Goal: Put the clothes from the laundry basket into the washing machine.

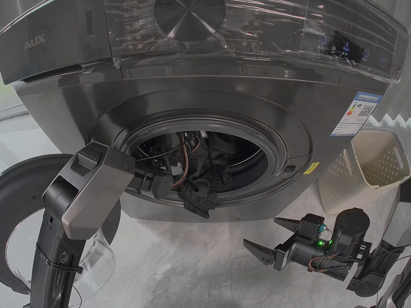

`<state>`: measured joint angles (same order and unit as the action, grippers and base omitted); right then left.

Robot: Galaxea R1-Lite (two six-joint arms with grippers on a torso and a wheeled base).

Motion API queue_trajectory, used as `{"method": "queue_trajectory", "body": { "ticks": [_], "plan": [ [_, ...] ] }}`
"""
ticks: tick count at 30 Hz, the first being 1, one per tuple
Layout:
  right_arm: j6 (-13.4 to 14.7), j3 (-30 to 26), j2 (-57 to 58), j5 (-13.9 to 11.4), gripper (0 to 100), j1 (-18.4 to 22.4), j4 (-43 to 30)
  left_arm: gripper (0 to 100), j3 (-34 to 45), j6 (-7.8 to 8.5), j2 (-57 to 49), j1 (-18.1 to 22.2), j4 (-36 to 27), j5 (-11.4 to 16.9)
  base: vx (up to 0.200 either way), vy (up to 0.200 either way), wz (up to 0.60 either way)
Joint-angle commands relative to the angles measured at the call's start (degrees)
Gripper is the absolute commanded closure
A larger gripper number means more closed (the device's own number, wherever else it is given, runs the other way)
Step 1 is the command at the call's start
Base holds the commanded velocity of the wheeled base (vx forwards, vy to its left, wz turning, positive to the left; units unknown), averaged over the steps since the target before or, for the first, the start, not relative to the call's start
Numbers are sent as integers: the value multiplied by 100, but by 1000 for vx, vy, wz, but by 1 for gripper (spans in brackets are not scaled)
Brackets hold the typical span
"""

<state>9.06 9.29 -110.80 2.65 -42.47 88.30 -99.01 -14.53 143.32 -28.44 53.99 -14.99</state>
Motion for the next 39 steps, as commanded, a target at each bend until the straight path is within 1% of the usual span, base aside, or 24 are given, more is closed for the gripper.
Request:
{"method": "queue_trajectory", "body": {
  "ticks": [1, 2, 3, 5, 8, 11, 15, 16, 17, 18, 21, 24, 27, 29, 32, 36, 39],
  "plan": [
    [0, -6, -12, -1, 0, -7, 3, 0, 857, -164, -683, -223, -161, 40, 0, 0, 0],
    [0, -6, -12, -1, 0, -7, 3, 0, 884, -164, -701, -232, -170, 40, 0, 0, 0],
    [0, -6, -12, -1, 0, -7, 3, 0, 1279, -173, -947, -311, -416, 84, 0, 0, 0],
    [0, -15, -12, -1, 0, -7, 12, 0, 1683, -164, -1158, -346, -767, 84, 0, 0, 0],
    [8, -15, -3, -1, 0, -7, 12, 0, 2132, -146, -1307, -425, -1022, 128, 0, 0, 0],
    [0, -15, -3, -1, 0, -15, 12, 0, 2395, -146, -1298, -443, -1005, 322, 0, 0, 0],
    [0, -15, -3, -1, 0, -15, 3, 0, 2387, -129, -1087, -461, -978, 322, 0, 0, 0],
    [8, -15, -3, -1, 0, -15, 3, 100, 2378, -129, -1070, -461, -978, 322, 0, 0, 0],
    [8, -6, -3, -1, 0, -15, 3, 100, 2316, -76, -929, -425, -943, 313, 0, 0, 0],
    [8, -15, -3, -1, 0, -15, 3, 100, 2255, -59, -885, -417, -926, 322, 0, 0, 0],
    [8, -6, -3, -1, 0, -15, 3, 100, 2088, -59, -762, -390, -908, 330, 0, 0, 0],
    [8, 3, -3, -1, 0, -15, 12, 100, 1921, -94, -683, -390, -882, 330, 0, 0, 0],
    [8, 3, -3, -1, 0, -15, 3, 100, 1727, -111, -622, -390, -855, 287, 0, 0, 0],
    [8, 12, -3, -1, 0, -7, 3, 100, 1200, -146, -437, -320, -767, 146, 0, 0, 0],
    [8, 12, -3, -1, 0, -15, 3, 100, 681, -146, -261, -197, -644, -47, 0, 0, 0],
    [8, 20, -3, -1, 0, -15, 12, 100, 84, -146, -77, -127, -284, -56, 0, 0, 0],
    [8, 20, -12, -1, 0, -15, 12, 100, -136, -146, -15, -127, -143, -56, 0, 0, 0]
  ]
}}
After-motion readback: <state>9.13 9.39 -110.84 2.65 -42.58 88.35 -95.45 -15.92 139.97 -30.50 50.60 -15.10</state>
